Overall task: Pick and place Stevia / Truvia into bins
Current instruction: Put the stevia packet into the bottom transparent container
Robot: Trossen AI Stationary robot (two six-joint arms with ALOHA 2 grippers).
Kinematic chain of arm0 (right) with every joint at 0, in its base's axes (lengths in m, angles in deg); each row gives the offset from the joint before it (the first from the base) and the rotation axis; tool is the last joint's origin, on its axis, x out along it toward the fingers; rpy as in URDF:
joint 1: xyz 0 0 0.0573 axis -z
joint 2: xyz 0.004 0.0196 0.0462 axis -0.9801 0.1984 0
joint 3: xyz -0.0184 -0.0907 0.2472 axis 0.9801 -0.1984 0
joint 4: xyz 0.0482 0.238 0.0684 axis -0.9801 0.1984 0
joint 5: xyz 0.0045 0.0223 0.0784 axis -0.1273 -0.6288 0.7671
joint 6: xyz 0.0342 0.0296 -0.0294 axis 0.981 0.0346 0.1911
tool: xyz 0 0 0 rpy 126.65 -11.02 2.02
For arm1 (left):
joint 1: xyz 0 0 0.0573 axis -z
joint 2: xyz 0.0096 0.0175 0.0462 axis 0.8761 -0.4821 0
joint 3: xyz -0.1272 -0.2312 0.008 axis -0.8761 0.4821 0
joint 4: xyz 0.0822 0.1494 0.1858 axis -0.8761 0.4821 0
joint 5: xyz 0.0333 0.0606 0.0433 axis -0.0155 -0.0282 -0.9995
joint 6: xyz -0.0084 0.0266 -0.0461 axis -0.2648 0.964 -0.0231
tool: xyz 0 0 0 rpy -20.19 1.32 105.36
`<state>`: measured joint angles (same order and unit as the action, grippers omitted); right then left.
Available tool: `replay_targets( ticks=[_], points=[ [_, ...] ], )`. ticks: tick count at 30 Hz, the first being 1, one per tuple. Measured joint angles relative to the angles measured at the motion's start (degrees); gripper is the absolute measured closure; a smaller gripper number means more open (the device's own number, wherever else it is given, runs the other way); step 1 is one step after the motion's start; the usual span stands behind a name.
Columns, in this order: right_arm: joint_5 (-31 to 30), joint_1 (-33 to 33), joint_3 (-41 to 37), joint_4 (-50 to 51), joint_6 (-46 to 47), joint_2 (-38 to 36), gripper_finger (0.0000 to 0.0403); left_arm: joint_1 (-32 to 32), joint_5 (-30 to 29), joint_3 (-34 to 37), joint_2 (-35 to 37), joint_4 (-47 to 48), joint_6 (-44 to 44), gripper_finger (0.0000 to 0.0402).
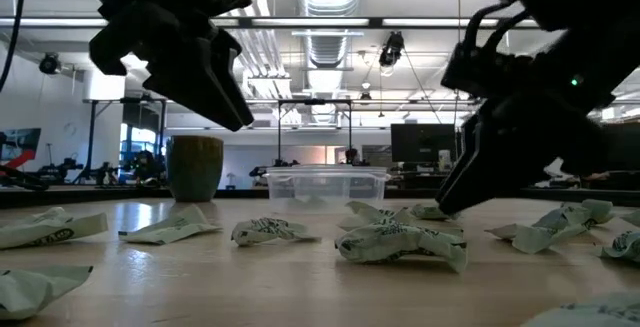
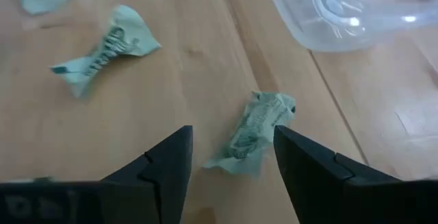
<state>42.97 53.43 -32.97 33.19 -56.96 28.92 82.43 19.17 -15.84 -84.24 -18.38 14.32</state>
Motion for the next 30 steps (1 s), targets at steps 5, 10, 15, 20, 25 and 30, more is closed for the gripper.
replay_targets(
  ticks=[5, 10, 15, 20, 25, 30],
  points=[
    [-0.2, 0.7, -0.1, 1.3, 2.6, -0.3, 0.0217, 0.6, 0.0, 0.7, 0.0, -0.1, -0.2, 0.0234],
    [-0.3, 0.8, -0.3, 2.0, 3.1, 0.1, 0.0239, 0.6, 0.0, 0.9, 0.0, -0.1, -1.2, 0.0234],
    [-0.3, 0.8, -0.3, 1.7, 3.0, 0.7, 0.0273, 0.6, 0.0, 0.8, 0.0, 0.2, -1.3, 0.0234],
    [-0.9, 0.7, -0.3, 1.9, 1.7, 0.7, 0.0328, 0.6, 0.0, 0.8, 0.2, 0.1, -1.4, 0.0234],
    [-2.5, 0.9, -0.3, 2.2, 0.4, 0.7, 0.0386, 0.6, 0.0, 0.8, 0.3, 0.2, -1.4, 0.0234],
    [-3.3, 0.7, 0.7, 2.4, -1.5, 0.0, 0.0393, 0.6, 0.0, 0.9, 1.0, 1.2, -1.6, 0.0234]
  ],
)
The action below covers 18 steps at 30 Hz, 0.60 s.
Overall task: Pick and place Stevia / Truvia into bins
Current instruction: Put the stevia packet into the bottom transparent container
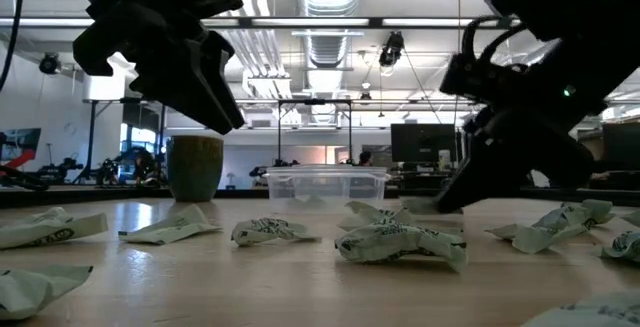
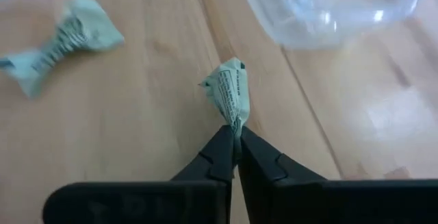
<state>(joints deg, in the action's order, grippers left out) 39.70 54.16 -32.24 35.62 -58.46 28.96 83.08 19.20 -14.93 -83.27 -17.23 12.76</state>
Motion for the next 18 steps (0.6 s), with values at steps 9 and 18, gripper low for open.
replay_targets(
  ticks=[9, 18],
  points=[
    [-1.1, -0.3, 5.4, 10.8, -5.6, -8.7, 0.0394, 0.8, 0.3, 0.1, 3.2, 4.4, -3.3, 0.0234],
    [-1.0, 8.6, 6.8, 0.3, -25.9, -11.2, 0.0394, 1.5, -0.5, 1.7, 4.3, 5.2, -4.5, 0.0234]
  ],
)
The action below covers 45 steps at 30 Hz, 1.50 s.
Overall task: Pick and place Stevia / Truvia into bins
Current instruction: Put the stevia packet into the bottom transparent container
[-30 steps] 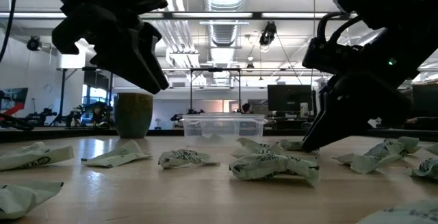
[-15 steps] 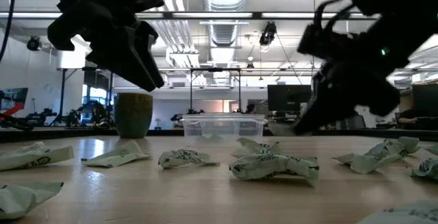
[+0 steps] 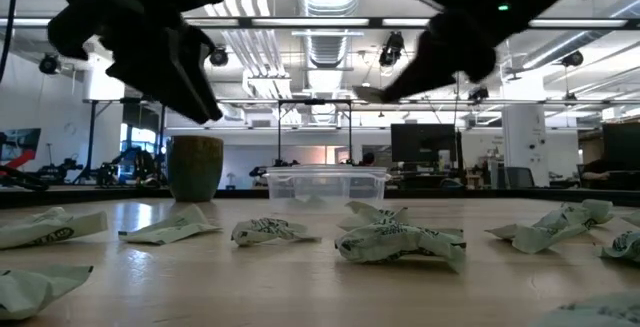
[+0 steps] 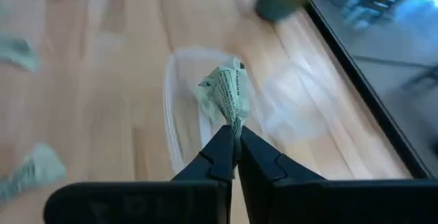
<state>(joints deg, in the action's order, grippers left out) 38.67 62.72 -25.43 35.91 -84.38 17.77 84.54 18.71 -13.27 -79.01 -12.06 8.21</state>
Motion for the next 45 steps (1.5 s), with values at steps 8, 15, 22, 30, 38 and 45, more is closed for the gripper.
replay_targets(
  ticks=[8, 15, 22, 30, 38, 45],
  points=[
    [12.7, 10.4, 3.3, -2.4, -2.4, 5.0, 0.0394, -0.1, -1.4, 3.3, 0.8, -0.1, 5.4, 0.0234],
    [16.5, 13.0, 6.0, 1.3, -5.2, 8.8, 0.0394, -0.6, -14.3, 4.5, 1.8, -0.4, 8.3, 0.0234],
    [16.7, 12.8, 6.3, 2.2, -9.3, 9.1, 0.0360, -1.0, -15.4, 4.4, 3.1, -0.6, 9.4, 0.0234],
    [16.1, 12.8, 6.4, 2.5, -10.5, 8.1, 0.0272, -1.1, -13.7, 4.4, 4.3, 0.1, 9.2, 0.0234],
    [17.6, 11.4, 6.4, 9.5, -12.2, 2.3, 0.0239, -1.0, 1.2, 4.4, 5.2, 4.0, 7.6, 0.0234],
    [22.5, 7.3, 6.2, 9.8, -12.9, -0.2, 0.0247, 0.0, 16.7, 4.4, 5.8, 10.5, -5.2, 0.0235]
  ],
)
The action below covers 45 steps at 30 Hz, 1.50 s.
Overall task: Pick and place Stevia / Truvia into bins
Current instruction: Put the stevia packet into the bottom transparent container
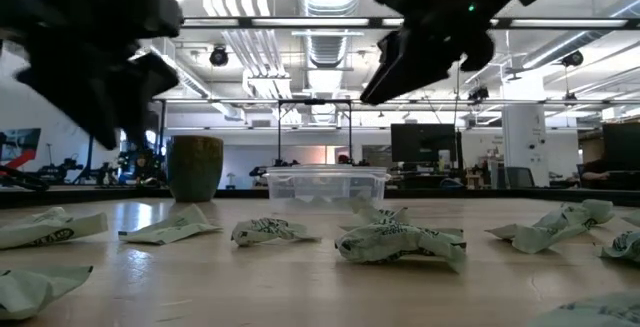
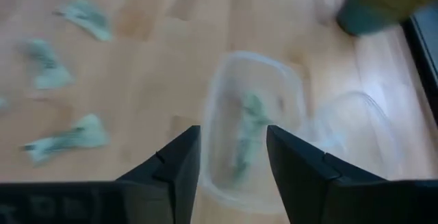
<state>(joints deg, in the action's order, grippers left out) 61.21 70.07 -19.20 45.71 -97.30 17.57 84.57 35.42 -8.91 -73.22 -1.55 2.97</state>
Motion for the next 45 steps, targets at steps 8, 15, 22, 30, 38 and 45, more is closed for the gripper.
replay_targets(
  ticks=[8, 15, 22, 30, 38, 45],
  points=[
    [-0.3, -5.5, -0.1, 0.5, -0.6, -0.5, 0.0260, 5.8, 1.2, 0.0, -0.3, 1.9, -11.6, 0.0235],
    [-0.3, -9.4, -1.2, 0.6, 0.1, -0.4, 0.0267, 8.3, -1.0, 0.7, -2.2, 2.0, -20.9, 0.0235],
    [-0.5, -11.9, -1.6, 0.6, 1.4, -0.4, 0.0264, 9.6, -1.5, 2.1, -6.9, 1.1, -34.5, 0.0235],
    [-0.6, -13.0, -1.7, 0.5, 2.2, -0.4, 0.0274, 10.0, -2.4, 2.4, -10.2, -1.2, -39.2, 0.0235],
    [-0.5, -14.2, -1.9, 0.7, 2.2, -0.4, 0.0273, 10.0, -4.1, 2.5, -12.2, -8.8, -31.8, 0.0235],
    [-0.5, -14.3, -1.9, 1.0, 2.2, -0.4, 0.0281, 10.0, -4.2, 2.6, -13.1, -10.0, -23.3, 0.0235]
  ],
)
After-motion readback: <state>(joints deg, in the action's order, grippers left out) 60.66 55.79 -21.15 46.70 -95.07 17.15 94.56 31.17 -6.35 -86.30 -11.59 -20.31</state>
